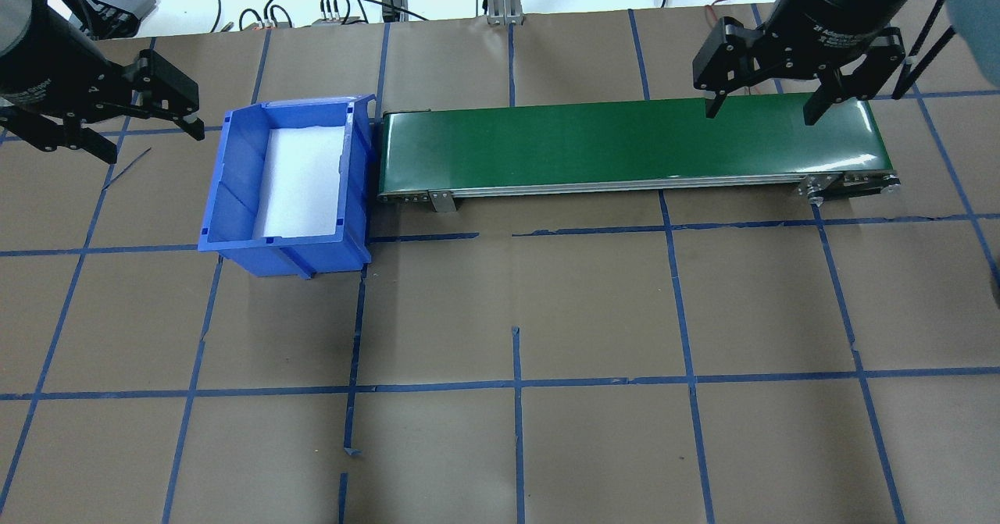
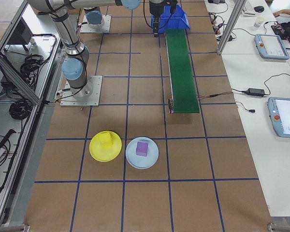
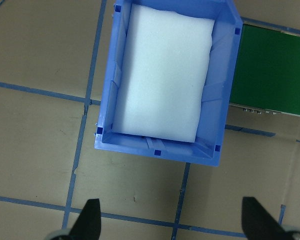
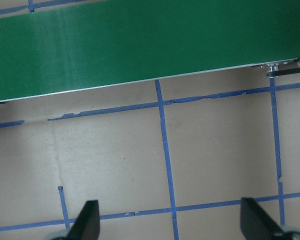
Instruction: Move block left to right into plate
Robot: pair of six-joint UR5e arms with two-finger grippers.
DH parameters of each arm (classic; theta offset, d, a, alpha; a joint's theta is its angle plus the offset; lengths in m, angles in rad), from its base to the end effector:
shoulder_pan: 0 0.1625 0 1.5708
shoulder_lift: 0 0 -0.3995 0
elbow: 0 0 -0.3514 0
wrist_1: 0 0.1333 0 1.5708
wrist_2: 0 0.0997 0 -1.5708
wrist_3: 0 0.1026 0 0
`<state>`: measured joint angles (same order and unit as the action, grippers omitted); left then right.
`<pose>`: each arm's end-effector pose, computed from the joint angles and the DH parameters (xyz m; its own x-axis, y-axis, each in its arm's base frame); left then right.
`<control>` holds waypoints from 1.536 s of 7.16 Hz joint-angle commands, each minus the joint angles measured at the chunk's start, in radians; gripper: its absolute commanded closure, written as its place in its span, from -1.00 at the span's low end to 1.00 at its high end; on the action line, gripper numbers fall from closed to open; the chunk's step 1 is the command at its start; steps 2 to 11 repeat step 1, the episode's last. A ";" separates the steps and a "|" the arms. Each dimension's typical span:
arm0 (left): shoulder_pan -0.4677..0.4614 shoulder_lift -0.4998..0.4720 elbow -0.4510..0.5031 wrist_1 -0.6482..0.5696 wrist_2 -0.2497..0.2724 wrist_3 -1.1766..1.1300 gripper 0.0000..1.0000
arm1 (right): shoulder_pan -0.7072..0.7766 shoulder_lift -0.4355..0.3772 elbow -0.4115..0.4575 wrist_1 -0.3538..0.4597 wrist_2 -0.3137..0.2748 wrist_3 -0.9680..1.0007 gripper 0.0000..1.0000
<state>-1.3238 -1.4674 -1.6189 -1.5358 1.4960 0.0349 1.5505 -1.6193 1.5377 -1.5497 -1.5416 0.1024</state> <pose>-0.0345 -0.4399 0.4864 -0.9765 -0.2034 0.0712 -0.2096 0.9734 -0.0927 0.1274 -0.4393 0.4938 -0.9921 0.1204 -0.0352 0.1223 0.9908 -0.0572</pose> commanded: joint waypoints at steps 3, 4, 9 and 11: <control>-0.003 -0.005 0.004 -0.012 -0.009 -0.032 -1.00 | 0.000 -0.014 0.019 0.014 -0.002 0.000 -1.00; -0.003 -0.005 0.004 -0.012 -0.009 -0.032 -1.00 | 0.000 -0.014 0.019 0.014 -0.002 0.000 -1.00; -0.003 -0.005 0.004 -0.012 -0.009 -0.032 -1.00 | 0.000 -0.014 0.019 0.014 -0.002 0.000 -1.00; -0.003 -0.005 0.004 -0.012 -0.009 -0.032 -1.00 | 0.000 -0.014 0.019 0.014 -0.002 0.000 -1.00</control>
